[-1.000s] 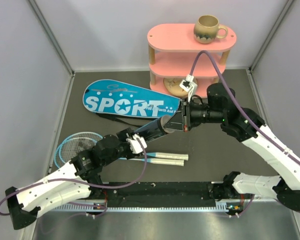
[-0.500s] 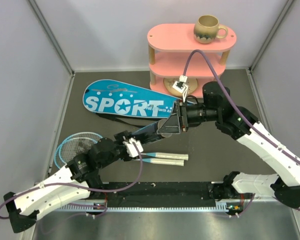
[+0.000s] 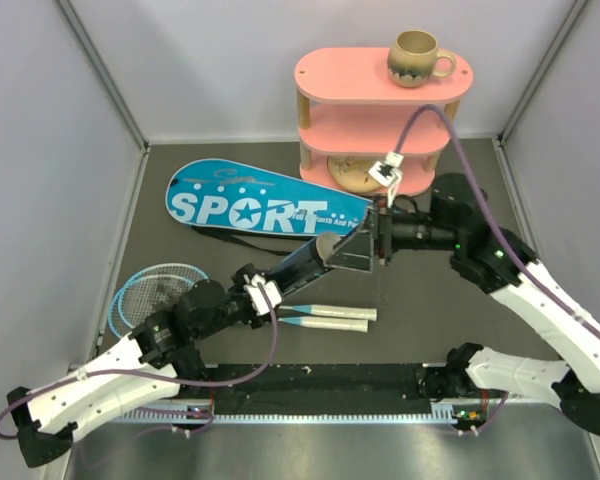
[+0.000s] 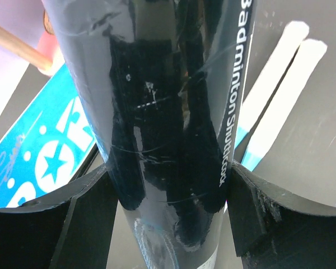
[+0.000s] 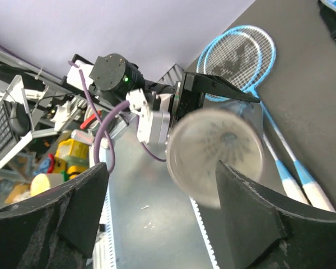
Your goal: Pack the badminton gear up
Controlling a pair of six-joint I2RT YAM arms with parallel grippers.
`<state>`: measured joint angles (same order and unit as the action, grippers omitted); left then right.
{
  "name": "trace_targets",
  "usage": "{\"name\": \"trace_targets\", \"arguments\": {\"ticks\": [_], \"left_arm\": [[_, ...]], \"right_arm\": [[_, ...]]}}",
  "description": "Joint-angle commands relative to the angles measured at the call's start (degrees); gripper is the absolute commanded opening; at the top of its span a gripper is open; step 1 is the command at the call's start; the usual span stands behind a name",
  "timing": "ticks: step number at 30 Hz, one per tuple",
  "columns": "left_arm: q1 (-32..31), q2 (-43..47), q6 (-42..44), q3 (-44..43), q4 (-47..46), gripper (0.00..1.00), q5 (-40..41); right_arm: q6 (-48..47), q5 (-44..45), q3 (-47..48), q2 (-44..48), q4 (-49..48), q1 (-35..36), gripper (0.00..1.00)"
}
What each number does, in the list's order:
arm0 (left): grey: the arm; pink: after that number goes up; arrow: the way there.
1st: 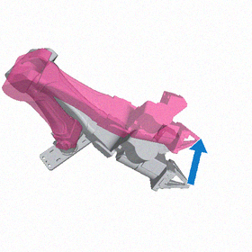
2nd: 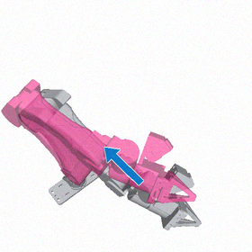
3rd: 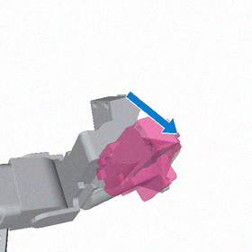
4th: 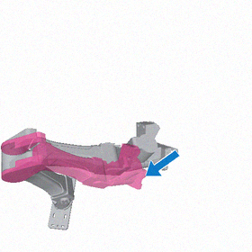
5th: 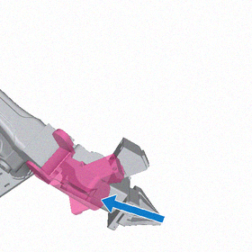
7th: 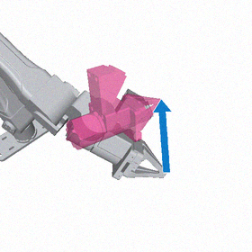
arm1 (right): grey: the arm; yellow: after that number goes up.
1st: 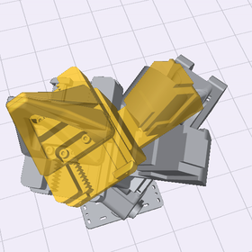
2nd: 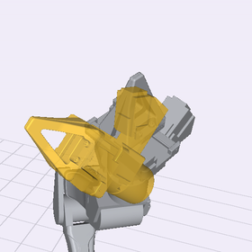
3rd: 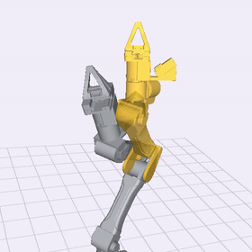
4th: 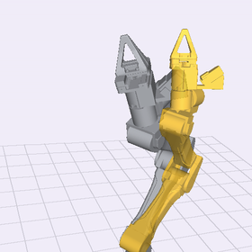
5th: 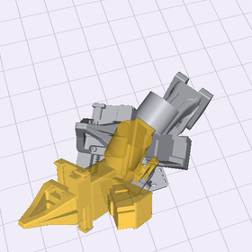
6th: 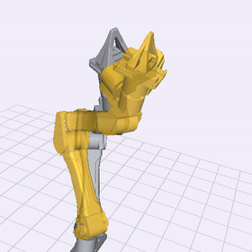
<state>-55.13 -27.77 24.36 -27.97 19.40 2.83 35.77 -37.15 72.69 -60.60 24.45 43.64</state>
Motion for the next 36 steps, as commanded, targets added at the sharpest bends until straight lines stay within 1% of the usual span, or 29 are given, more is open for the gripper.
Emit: {"name": "trace_targets", "arguments": {"ticks": [1, 2, 3, 4, 6, 7, 8, 9, 10, 11, 12, 13, 15, 16, 18, 19, 20, 21, 24, 29, 32, 33, 34, 35, 36], "left_arm": [[-0.8, -3.8, -6.9, -7.1, -12.1, 0.00, -1.9], [-0.8, -5.2, -8.0, -9.1, -11.3, 0.00, -2.2], [-0.8, -7.9, -9.1, -10.3, -10.4, 0.00, -2.1], [-0.8, -9.3, -11.5, -11.8, -8.6, 0.00, -1.7], [-0.8, -13.0, -15.5, -17.1, -6.5, 0.00, 1.4], [-0.8, -14.2, -20.6, -19.0, -5.3, 0.00, 2.3], [-0.8, -15.3, -23.1, -23.0, -3.2, 0.00, 2.4], [-0.7, -17.2, -26.0, -24.8, -2.4, 0.00, 2.4], [-0.7, -17.9, -31.8, -26.1, -2.1, 0.00, 1.7], [-0.7, -18.5, -34.7, -27.7, -3.0, 0.00, 1.1], [-0.7, -19.2, -37.4, -28.0, -4.4, 0.00, 0.3], [-0.7, -19.4, -42.8, -28.2, -5.8, 0.00, -0.4], [-0.4, -20.0, -48.1, -28.0, -10.7, 0.00, -1.1], [-0.3, -20.3, -52.6, -27.8, -12.3, 0.00, -1.6], [-0.2, -21.1, -57.0, -27.2, -16.6, 0.00, -1.3], [-0.1, -21.5, -61.3, -27.0, -18.1, 0.00, -1.5], [-0.1, -21.9, -63.2, -26.5, -18.9, 0.00, -1.8], [-0.1, -22.5, -66.5, -26.4, -21.7, 0.00, -1.9], [-0.1, -23.5, -70.6, -25.7, -24.4, 0.00, -2.4], [0.1, -23.6, -76.1, -24.2, -25.1, 0.00, 1.5], [0.2, -23.9, -77.3, -23.8, -25.8, 0.00, 2.3], [0.3, -23.9, -77.4, -23.8, -25.6, 0.02, 2.4], [0.4, -23.7, -77.6, -23.8, -24.8, 0.23, 2.6], [0.7, -23.6, -77.8, -23.7, -24.3, 0.35, 2.8], [0.9, -23.3, -77.6, -23.6, -24.1, 0.47, 3.2]], "right_arm": [[-6.1, 5.4, 1.0, 10.6, 6.5, 0.2, 0.79], [-7.0, 8.0, 1.3, 13.5, 7.8, 0.2, 0.83], [-7.8, 9.6, 1.7, 14.5, 9.1, 0.3, 0.84], [-8.8, 13.4, 1.8, 15.7, 11.7, 0.2, 0.86], [-8.9, 16.2, 0.4, 17.9, 12.6, 0.3, 0.88], [-8.2, 18.1, -2.0, 18.3, 12.6, 0.2, 0.92], [-7.3, 19.1, -3.2, 18.5, 11.8, 0.2, 0.93], [-6.4, 19.7, -4.4, 18.7, 10.9, 0.3, 0.93], [-4.0, 20.2, -6.7, 18.6, 9.9, 0.7, 0.88], [-3.1, 20.0, -7.8, 18.4, 6.4, 1.2, 0.85], [-2.3, 19.3, -9.2, 18.1, 4.3, 2.2, 0.84], [-1.2, 19.0, -11.8, 17.7, 1.9, 4.6, 0.83], [-1.1, 21.1, -13.6, 16.5, -0.8, 7.9, 0.83], [-1.5, 24.5, -14.9, 16.0, -1.1, 11.5, 0.84], [-2.1, 28.0, -16.3, 15.4, -3.1, 15.0, 0.85], [-3.3, 31.6, -17.0, 14.7, -3.5, 16.8, 0.87], [-4.2, 33.5, -16.9, 14.2, -3.5, 19.0, 0.89], [-5.1, 35.0, -16.6, 13.7, -3.4, 19.7, 0.89], [-5.4, 38.4, -16.9, 11.8, -3.6, 19.9, 0.90], [-6.1, 38.7, -16.6, 8.0, -5.6, 20.0, 0.90], [-6.1, 44.2, -16.7, 7.0, -4.9, 20.0, 0.84], [-5.9, 47.1, -17.0, 7.0, -4.5, 20.1, 0.77], [-5.8, 48.3, -17.3, 7.2, -4.4, 20.0, 0.72], [-5.7, 49.4, -17.7, 7.5, -4.4, 20.0, 0.64], [-5.5, 51.7, -18.4, 7.9, -4.3, 19.8, 0.51]]}}
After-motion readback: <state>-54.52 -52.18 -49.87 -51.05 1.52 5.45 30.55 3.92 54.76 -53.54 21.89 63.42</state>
